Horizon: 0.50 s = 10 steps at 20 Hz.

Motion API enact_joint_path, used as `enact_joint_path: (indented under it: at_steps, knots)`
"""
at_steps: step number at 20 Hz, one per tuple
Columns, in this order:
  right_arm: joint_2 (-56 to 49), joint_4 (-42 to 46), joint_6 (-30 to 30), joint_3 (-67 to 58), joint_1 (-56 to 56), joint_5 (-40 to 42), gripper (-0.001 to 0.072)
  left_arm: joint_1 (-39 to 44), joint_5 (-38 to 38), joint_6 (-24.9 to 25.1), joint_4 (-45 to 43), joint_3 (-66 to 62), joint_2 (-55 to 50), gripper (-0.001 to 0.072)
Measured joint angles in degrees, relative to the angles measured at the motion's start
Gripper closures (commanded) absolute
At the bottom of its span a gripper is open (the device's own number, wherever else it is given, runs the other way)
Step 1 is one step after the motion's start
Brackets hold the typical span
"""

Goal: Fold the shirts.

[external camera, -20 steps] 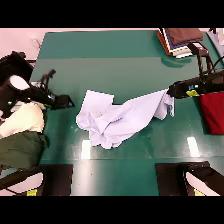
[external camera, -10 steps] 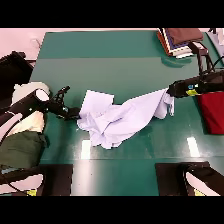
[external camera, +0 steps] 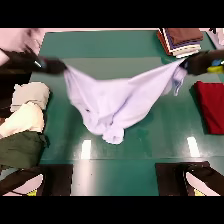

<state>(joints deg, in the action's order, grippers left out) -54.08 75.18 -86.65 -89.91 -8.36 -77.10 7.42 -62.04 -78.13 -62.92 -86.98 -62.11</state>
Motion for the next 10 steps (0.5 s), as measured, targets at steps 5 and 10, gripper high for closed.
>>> enact_joint_path:
  at_steps: [5,10]
  knots:
    - [0.26,1.36,0.44,-15.61,0.0,-6.69,0.0695,0.04,-0.15,-1.57,-7.15,-21.14,9.31,0.0686]
    - [1.9,8.15,-1.81,-24.76,0.0,-14.08,0.0696,0.04,2.54,-2.6,-12.09,-30.99,12.5,0.0687]
